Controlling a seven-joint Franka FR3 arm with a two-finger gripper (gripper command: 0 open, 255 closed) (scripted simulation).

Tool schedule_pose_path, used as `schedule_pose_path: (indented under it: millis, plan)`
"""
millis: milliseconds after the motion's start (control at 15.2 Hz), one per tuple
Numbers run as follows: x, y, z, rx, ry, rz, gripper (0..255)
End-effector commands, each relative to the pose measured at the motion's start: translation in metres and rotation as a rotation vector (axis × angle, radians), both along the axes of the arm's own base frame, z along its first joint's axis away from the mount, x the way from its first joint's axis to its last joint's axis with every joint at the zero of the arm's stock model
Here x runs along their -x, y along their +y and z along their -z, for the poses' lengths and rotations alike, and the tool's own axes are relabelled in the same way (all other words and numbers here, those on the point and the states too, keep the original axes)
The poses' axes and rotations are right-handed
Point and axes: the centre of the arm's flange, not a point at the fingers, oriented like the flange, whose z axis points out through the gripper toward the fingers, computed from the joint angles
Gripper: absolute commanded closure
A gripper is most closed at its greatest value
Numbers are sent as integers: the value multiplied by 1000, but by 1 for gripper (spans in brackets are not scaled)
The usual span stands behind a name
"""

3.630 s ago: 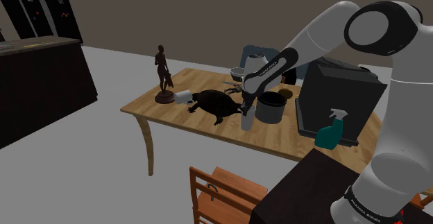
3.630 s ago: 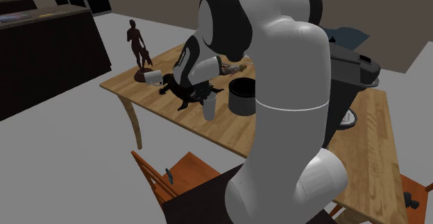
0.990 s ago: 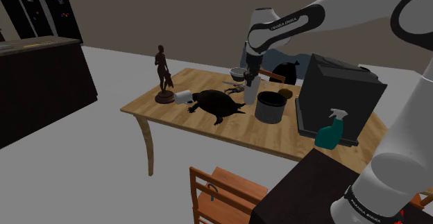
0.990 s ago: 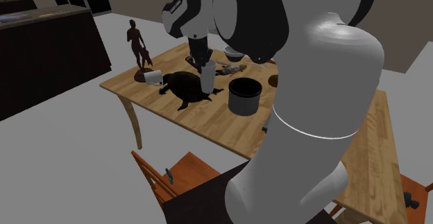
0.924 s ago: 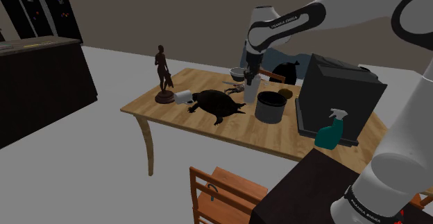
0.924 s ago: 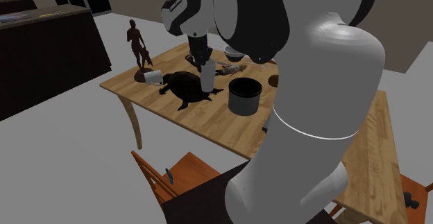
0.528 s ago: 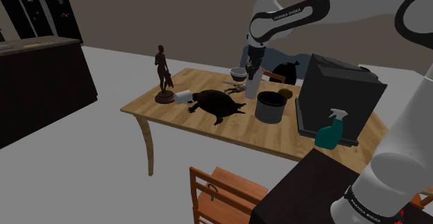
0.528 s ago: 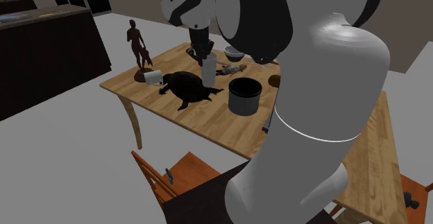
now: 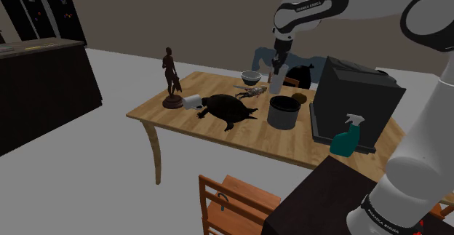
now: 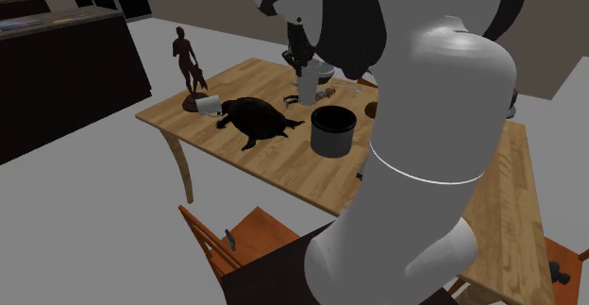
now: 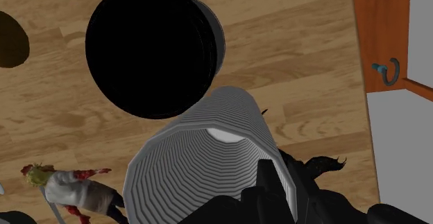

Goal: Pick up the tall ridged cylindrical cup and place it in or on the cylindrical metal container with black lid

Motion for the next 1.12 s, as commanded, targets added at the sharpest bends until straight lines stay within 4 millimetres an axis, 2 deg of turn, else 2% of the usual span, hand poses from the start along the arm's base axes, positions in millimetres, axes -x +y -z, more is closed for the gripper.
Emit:
schedule_pose_path:
  millis: [0,528,594,1056]
  plan:
    - [1,-26,-9,0,0,-1,255]
    - [2,-128,-36,0,0,-1,255]
    - [2,-129,-36,0,0,-1,255]
    - [2,-129,0,0,0,-1,255]
